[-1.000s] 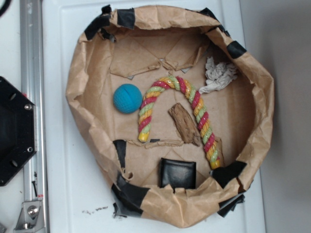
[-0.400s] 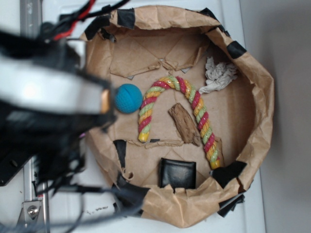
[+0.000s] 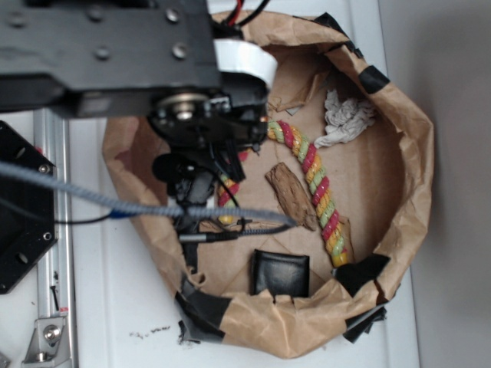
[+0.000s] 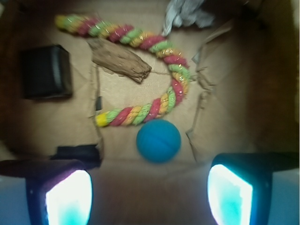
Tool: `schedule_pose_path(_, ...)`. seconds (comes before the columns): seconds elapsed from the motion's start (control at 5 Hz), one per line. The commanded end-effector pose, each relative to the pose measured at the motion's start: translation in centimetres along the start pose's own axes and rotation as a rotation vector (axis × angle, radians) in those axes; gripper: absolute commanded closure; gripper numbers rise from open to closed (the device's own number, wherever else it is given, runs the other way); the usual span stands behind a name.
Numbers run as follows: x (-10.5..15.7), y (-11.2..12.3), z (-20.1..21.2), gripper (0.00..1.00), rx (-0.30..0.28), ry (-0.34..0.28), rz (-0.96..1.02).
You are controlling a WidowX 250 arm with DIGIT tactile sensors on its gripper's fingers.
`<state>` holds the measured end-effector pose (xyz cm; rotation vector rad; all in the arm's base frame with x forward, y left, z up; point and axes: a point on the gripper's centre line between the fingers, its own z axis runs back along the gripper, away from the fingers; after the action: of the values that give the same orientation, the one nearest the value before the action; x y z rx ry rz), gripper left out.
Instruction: Grab the blue ball.
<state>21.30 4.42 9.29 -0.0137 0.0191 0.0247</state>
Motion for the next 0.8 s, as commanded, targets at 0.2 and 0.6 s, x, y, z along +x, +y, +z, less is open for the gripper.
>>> schedule_pose_path(0.2,0.3,-0.5,-4.7,0.0,0.03,-0.036,-0.13)
schedule_pose_path(0.6,0.6,2.1,-5.6,0.0,0.107,0.018,-0.118)
